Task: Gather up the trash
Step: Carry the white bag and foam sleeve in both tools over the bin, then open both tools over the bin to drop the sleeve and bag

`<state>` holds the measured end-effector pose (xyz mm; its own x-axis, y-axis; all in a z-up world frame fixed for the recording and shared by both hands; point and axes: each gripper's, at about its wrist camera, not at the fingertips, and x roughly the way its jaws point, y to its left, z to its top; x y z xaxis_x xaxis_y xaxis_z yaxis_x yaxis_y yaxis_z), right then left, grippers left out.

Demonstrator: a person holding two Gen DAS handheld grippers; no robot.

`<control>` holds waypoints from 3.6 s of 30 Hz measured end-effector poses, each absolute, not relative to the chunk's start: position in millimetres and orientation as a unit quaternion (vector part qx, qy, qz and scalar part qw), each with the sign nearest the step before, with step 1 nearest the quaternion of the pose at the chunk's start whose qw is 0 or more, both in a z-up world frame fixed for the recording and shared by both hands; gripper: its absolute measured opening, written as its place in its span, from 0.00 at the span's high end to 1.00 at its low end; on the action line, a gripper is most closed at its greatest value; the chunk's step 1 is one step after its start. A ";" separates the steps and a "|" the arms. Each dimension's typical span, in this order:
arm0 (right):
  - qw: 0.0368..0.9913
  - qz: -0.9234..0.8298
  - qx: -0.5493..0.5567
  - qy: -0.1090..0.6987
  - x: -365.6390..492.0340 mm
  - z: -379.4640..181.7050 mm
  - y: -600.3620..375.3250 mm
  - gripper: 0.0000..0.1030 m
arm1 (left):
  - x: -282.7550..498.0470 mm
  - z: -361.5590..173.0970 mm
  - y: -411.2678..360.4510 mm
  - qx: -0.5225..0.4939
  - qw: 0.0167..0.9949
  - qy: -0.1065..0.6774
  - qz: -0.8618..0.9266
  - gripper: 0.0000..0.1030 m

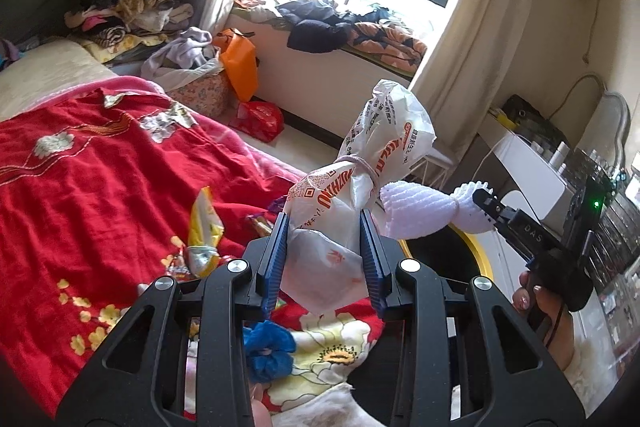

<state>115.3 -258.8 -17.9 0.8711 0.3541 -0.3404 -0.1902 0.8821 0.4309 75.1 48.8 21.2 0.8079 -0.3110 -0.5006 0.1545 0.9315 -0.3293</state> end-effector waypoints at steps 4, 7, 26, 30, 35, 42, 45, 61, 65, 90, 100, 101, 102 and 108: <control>0.947 0.134 0.205 0.207 115.3 -18.4 -268.7 0.74 | 76.7 21.0 41.3 -0.130 0.941 0.284 -0.133 0.73; 0.948 0.127 0.210 0.205 114.9 -19.2 -274.5 0.74 | 78.2 21.2 35.7 -0.126 0.940 0.285 -0.138 0.73; 0.956 0.059 0.219 0.188 108.9 -21.7 -311.2 0.74 | 89.5 16.3 6.9 -0.105 0.935 0.294 -0.170 0.73; 0.958 0.040 0.215 0.187 109.2 -24.7 -320.2 0.74 | 91.8 15.1 0.7 -0.103 0.933 0.296 -0.175 0.73; 0.958 0.012 0.213 0.191 111.7 -33.0 -331.7 0.74 | 94.5 13.5 -10.1 -0.095 0.932 0.298 -0.186 0.73; 0.960 -0.032 0.203 0.191 115.2 -44.0 -347.3 0.74 | 99.4 7.1 -30.0 -0.086 0.926 0.307 -0.202 0.73; 0.960 -0.051 0.197 0.192 116.0 -50.8 -355.3 0.74 | 100.0 4.2 -39.2 -0.080 0.924 0.311 -0.209 0.73; 0.956 -0.102 0.185 0.203 120.4 -73.7 -379.5 0.74 | 114.7 -7.6 -84.0 -0.064 0.912 0.330 -0.233 0.72; 0.955 -0.111 0.182 0.207 122.1 -77.5 -382.7 0.74 | 118.2 -10.1 -94.7 -0.058 0.911 0.334 -0.233 0.72; 0.949 -0.140 0.161 0.233 130.2 -95.2 -390.4 0.74 | 168.7 -37.7 -155.3 -0.020 0.898 0.376 -0.228 0.72; 0.944 -0.122 0.184 0.244 135.0 -101.6 -398.3 0.53 | 189.1 -45.9 -169.6 -0.044 0.890 0.382 -0.243 0.48; 0.944 -0.122 0.184 0.244 135.2 -101.6 -398.3 0.50 | 189.2 -45.9 -170.0 -0.047 0.890 0.382 -0.244 0.39; 0.944 -0.122 0.185 0.243 134.9 -101.2 -397.7 0.45 | 188.7 -46.0 -169.4 -0.050 0.890 0.382 -0.244 0.36; 0.945 -0.119 0.194 0.234 132.7 -99.2 -396.6 0.32 | 173.0 -38.9 -159.3 -0.048 0.903 0.361 -0.228 0.11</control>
<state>132.7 -396.6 -99.2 0.8623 -0.1342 -0.4883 0.3159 0.8962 0.3115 173.0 -159.3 -38.9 0.6357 -0.4468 -0.6294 0.3776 0.8912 -0.2512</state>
